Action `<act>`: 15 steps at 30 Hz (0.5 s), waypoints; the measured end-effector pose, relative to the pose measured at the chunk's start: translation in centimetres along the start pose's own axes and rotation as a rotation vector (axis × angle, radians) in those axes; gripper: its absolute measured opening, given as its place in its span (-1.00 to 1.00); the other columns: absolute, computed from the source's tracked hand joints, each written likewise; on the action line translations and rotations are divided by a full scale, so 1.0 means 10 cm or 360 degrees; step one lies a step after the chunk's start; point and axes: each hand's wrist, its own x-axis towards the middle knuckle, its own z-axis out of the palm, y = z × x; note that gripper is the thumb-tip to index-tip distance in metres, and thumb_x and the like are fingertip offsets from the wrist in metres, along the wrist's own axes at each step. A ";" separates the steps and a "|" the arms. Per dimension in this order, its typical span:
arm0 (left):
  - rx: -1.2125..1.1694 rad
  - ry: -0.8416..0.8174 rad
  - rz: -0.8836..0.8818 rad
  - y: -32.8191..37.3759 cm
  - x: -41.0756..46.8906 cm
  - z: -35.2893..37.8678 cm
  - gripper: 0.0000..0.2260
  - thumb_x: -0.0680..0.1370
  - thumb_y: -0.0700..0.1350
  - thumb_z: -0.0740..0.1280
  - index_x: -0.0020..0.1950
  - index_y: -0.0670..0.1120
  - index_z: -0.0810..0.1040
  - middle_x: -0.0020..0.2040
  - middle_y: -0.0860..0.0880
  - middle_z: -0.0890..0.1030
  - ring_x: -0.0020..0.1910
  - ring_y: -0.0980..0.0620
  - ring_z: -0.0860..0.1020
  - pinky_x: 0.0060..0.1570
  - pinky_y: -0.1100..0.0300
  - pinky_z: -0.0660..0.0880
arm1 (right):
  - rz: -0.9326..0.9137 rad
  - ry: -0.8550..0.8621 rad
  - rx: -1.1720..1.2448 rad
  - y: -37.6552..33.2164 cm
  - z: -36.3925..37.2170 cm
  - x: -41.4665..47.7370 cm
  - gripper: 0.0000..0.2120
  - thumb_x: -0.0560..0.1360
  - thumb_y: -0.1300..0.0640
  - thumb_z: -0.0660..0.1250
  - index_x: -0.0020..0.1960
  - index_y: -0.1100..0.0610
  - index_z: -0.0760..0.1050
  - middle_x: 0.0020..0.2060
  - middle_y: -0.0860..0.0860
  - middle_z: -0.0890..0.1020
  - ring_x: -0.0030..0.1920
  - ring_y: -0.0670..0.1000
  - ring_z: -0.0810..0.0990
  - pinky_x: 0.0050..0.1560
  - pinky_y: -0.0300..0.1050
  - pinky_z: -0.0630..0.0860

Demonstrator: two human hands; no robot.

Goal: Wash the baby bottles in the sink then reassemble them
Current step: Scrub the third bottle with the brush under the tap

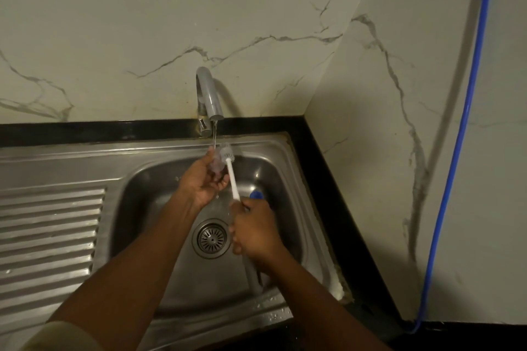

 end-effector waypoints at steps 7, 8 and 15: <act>-0.0273 0.0156 -0.0013 0.10 0.10 0.02 -0.60 0.49 0.18 0.43 0.12 -0.11 0.58 -0.11 -0.06 0.56 -0.22 0.03 0.51 -0.19 0.16 0.53 | -0.0033 -0.0096 -0.0301 0.04 0.11 -0.18 -0.79 0.66 0.02 0.14 -0.07 0.06 0.45 -0.31 0.03 0.52 -0.44 -0.08 0.48 -0.55 -0.26 0.38; -0.0242 0.0149 0.0003 0.07 0.08 0.04 -0.60 0.49 0.19 0.42 0.10 -0.11 0.59 -0.13 -0.06 0.56 -0.22 0.03 0.50 -0.19 0.16 0.55 | -0.0044 -0.0065 -0.0282 0.03 0.11 -0.12 -0.80 0.66 0.03 0.14 -0.08 0.07 0.45 -0.33 0.03 0.52 -0.46 -0.08 0.48 -0.54 -0.25 0.38; -0.0182 0.0270 -0.0012 0.21 0.12 0.09 -0.57 0.57 0.26 0.27 0.06 -0.11 0.56 -0.26 -0.03 0.54 -0.33 0.07 0.49 -0.36 0.22 0.50 | -0.0112 -0.0124 -0.0378 0.07 0.14 -0.11 -0.78 0.66 0.00 0.13 -0.11 0.03 0.44 -0.30 0.00 0.52 -0.40 -0.10 0.49 -0.49 -0.24 0.40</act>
